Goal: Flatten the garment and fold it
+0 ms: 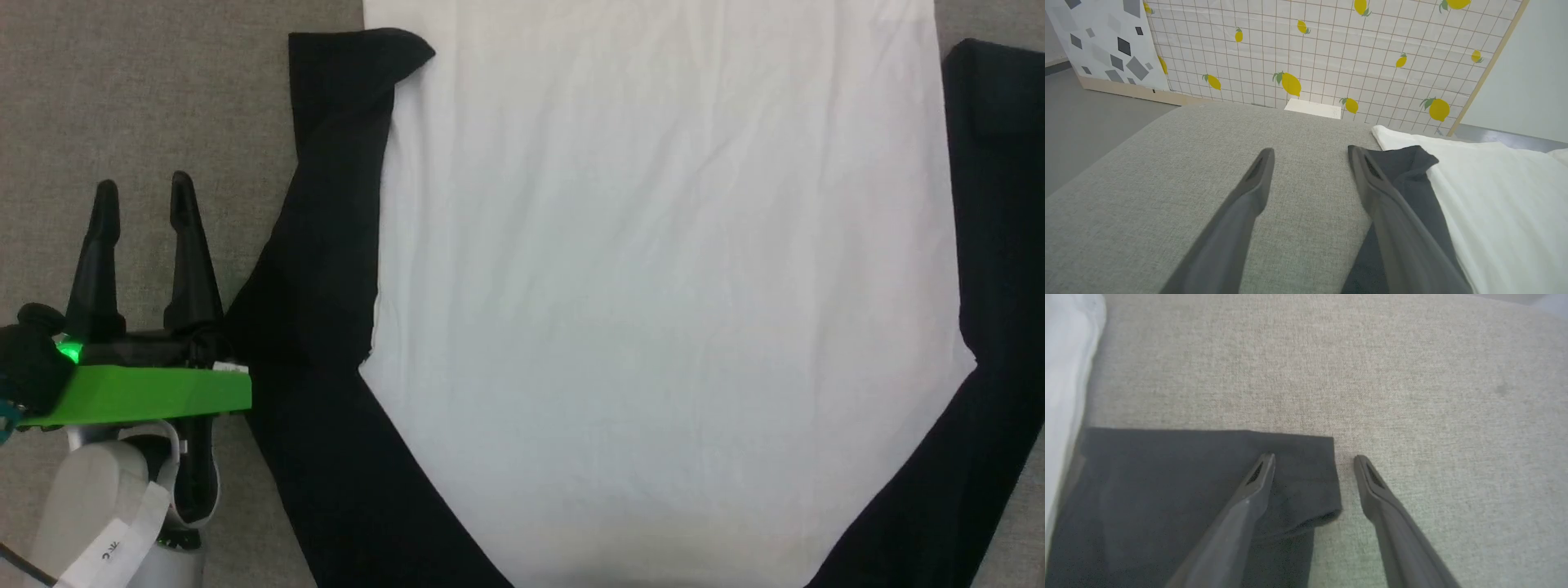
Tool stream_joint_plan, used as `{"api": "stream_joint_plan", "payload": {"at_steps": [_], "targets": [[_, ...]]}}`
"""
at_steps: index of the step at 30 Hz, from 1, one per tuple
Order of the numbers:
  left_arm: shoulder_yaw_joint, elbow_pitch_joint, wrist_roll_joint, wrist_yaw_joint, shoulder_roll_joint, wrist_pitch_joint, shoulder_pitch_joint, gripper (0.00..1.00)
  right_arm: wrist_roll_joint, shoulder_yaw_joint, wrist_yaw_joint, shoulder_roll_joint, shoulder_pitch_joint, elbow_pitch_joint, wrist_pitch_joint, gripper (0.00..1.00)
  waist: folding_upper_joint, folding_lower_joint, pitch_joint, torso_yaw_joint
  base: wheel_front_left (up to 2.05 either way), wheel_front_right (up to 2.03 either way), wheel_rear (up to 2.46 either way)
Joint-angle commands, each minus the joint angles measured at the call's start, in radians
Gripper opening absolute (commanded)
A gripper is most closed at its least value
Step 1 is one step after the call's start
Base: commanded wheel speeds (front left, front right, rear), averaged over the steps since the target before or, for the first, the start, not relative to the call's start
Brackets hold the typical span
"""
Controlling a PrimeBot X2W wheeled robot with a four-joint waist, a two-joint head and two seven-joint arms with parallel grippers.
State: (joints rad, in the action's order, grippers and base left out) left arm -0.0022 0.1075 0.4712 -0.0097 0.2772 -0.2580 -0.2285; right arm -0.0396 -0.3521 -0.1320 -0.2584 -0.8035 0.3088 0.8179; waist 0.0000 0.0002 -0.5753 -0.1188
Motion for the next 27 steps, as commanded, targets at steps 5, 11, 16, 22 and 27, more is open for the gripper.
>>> {"api": "stream_joint_plan", "payload": {"at_steps": [5, 11, 16, 22, 27], "targets": [[0.008, -0.030, -0.020, -0.033, -0.026, -0.004, -0.020, 1.00, -0.029, -0.017, 0.001, 0.019, 0.000, 0.022, -0.002, 0.00, 0.0000, -0.0002, 0.025, 0.003, 0.00, 0.00, 0.00], [-0.001, -0.066, -0.029, -0.053, -0.046, -0.004, -0.014, 1.00, -0.016, -0.023, 0.001, 0.013, 0.013, 0.030, -0.035, 0.00, 0.0000, -0.0002, 0.105, 0.023, 0.00, 0.00, 0.00], [-0.014, -0.093, -0.031, -0.061, -0.057, -0.004, 0.005, 1.00, 0.008, -0.012, 0.001, -0.030, 0.049, 0.010, -0.042, 0.00, 0.0000, -0.0002, 0.199, 0.045, 0.00, 0.00, 0.00], [-0.019, -0.111, -0.031, -0.052, -0.069, -0.002, 0.043, 1.00, 0.075, 0.028, 0.001, -0.115, 0.105, -0.026, -0.022, 0.00, 0.0000, -0.0002, 0.316, 0.064, 0.00, 0.00, 0.00], [-0.013, -0.105, -0.026, -0.034, -0.074, 0.004, 0.091, 1.00, 0.164, 0.104, 0.001, -0.191, 0.169, -0.104, -0.010, 0.00, 0.0000, -0.0002, 0.398, 0.067, 0.00, 0.00, 0.00]]}}
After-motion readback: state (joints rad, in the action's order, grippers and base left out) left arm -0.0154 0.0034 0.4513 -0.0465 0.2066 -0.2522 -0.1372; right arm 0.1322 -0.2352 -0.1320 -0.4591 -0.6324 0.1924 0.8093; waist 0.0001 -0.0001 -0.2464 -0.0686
